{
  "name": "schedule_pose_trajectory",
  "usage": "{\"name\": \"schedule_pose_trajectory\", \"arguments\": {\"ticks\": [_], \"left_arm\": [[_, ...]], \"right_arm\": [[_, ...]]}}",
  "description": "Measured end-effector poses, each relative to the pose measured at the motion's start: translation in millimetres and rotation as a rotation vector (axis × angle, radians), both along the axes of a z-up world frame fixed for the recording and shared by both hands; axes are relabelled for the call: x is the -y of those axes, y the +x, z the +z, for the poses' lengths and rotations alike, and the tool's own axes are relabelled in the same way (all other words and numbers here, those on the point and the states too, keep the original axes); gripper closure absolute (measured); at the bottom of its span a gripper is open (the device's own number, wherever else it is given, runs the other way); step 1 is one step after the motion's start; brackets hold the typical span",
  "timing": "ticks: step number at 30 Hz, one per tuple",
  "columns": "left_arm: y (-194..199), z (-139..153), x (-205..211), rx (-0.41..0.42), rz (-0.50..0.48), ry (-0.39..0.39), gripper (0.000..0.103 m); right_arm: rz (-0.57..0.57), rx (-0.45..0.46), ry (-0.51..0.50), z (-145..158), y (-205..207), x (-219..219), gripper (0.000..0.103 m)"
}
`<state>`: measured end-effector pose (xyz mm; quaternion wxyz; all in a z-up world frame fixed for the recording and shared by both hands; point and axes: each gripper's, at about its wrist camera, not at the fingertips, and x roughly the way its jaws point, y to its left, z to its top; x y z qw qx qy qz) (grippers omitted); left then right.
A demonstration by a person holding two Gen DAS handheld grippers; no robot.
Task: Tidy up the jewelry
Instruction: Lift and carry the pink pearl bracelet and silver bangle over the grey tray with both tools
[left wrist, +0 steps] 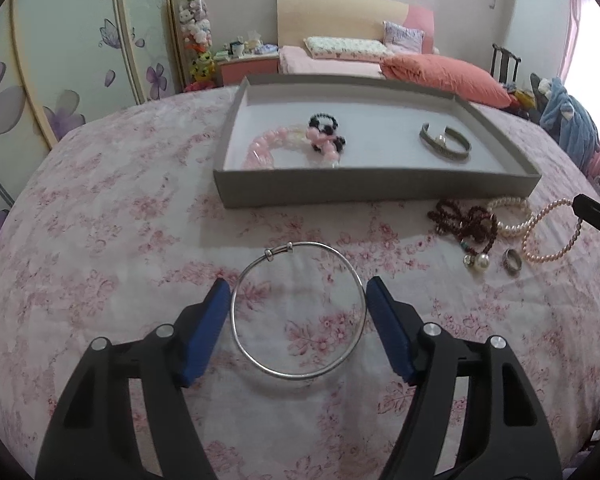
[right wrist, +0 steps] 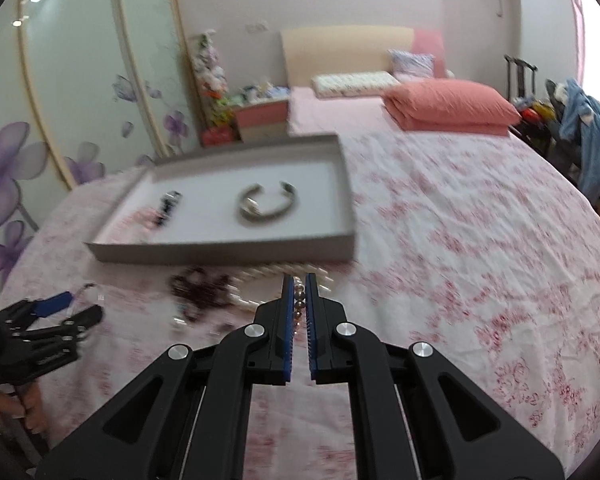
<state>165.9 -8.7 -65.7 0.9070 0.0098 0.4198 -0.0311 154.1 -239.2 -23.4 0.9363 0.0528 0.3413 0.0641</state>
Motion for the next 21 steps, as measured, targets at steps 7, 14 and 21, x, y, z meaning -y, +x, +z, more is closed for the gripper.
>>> {"name": "schedule_pose_trajectory", "arguments": {"ticks": [7, 14, 21], "left_arm": [[-14, 16, -5, 0.080, 0.016, -0.025, 0.035], [-21, 30, -10, 0.142, 0.030, -0.044, 0.035], [-30, 47, -7, 0.230, 0.053, -0.019, 0.035]], "right_arm": [[0.055, 0.068, 0.040, 22, -10, -20, 0.096], [0.079, 0.115, 0.070, 36, -19, -28, 0.096], [0.084, 0.168, 0.084, 46, -25, -30, 0.096]]}}
